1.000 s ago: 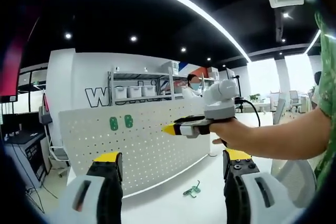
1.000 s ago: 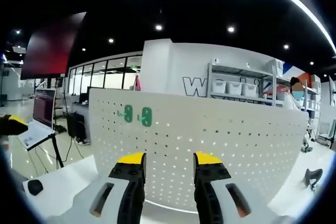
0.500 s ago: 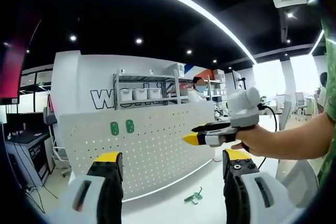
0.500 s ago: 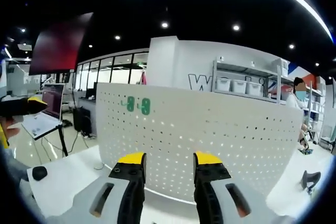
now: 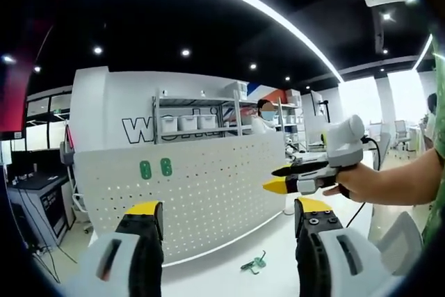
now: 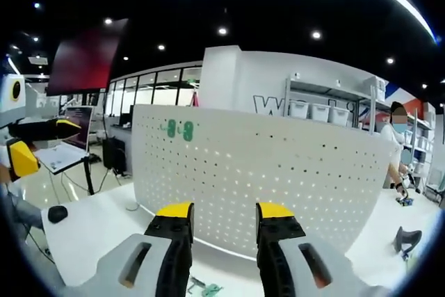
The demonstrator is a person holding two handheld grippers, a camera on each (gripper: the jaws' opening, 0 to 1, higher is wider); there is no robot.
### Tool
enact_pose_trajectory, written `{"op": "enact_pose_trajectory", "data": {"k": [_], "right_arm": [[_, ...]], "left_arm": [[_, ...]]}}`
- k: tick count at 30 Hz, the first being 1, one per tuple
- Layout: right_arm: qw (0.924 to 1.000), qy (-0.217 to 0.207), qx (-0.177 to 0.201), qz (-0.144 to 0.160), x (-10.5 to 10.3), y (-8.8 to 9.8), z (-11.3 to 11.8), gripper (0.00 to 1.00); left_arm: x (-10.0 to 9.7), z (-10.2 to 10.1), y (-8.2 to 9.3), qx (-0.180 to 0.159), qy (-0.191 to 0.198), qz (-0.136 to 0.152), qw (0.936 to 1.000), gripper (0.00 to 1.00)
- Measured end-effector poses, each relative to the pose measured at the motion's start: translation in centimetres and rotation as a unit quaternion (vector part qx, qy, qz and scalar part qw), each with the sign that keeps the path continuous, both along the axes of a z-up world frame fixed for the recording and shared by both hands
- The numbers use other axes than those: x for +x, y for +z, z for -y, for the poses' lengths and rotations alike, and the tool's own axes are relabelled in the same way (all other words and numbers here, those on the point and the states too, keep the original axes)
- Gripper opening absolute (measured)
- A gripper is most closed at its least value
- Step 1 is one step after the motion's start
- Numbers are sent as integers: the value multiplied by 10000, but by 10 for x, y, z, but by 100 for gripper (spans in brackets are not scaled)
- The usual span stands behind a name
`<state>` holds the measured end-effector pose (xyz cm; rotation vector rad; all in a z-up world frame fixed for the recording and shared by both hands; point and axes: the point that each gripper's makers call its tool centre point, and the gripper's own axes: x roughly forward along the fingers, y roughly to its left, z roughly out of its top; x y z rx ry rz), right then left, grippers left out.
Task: Insert the hook assembly into the mounting plate slot until the hook locks in place.
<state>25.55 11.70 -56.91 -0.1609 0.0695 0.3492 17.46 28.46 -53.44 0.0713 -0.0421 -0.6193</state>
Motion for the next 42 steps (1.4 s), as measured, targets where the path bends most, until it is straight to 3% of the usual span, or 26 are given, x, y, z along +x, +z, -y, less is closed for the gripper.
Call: {"op": "enact_pose_trajectory", "data": {"k": [7, 22, 42], "right_arm": [[10000, 34, 33, -80, -6, -10, 12, 35], [9988, -9, 103, -479, -1, -53, 20, 34], [9904, -205, -44, -1367, 20, -135, 25, 33]], "left_arm": [[-2, 10, 2, 65, 67, 8, 10000, 79], [2, 11, -4, 153, 137, -64, 9998, 79], [21, 18, -28, 226, -73, -329, 9992, 77]]}}
